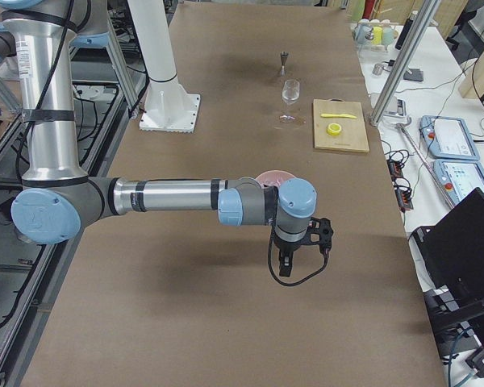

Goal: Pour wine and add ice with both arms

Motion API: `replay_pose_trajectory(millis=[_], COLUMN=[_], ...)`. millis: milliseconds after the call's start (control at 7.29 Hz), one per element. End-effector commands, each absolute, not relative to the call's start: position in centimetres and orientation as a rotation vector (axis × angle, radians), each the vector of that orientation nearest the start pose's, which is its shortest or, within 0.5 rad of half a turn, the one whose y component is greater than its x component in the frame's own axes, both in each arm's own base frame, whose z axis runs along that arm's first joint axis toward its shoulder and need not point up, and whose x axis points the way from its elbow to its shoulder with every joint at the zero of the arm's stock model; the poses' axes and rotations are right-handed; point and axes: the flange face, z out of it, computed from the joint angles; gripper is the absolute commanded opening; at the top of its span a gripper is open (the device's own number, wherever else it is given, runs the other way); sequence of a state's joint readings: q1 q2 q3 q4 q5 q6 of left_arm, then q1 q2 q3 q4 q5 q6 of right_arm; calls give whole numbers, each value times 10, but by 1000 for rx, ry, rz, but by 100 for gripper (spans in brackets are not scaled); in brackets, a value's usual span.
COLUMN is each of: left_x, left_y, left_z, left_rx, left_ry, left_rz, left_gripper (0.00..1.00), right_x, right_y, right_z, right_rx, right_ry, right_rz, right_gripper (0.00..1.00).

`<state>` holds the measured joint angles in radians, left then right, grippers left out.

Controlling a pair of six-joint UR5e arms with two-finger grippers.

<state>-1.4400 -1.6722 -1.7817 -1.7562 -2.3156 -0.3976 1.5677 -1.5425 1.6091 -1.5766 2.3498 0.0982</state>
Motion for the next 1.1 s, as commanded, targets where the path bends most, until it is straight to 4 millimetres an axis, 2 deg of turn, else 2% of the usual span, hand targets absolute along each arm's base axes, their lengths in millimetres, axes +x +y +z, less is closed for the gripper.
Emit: replay_pose_trajectory(millis=[0,137,411,548,686,823,960], left_x=[55,83,166,195,215,244,280], left_y=[-522,-508,-476,-452,-425,-396,-371], left_z=[416,384,339,318,297,281,278], left_rx=[226,214,218,256,272,298,336], left_ry=[906,928,907,900,874,825,795], left_rz=[-189,-245,-324,-343,-348,-361,-392], left_gripper=[98,98,98,98,98,98,98], right_x=[62,62,62,62,62,62,61], right_y=[-508,-507,-506,-505,-504,-504,-504], right_z=[625,626,628,629,629,629,629], right_rx=[22,19,14,13,13,12,11], right_ry=[-780,-780,-779,-778,-778,-779,-779], right_rz=[65,66,68,69,69,68,68], right_gripper=[100,100,100,100,100,100,100])
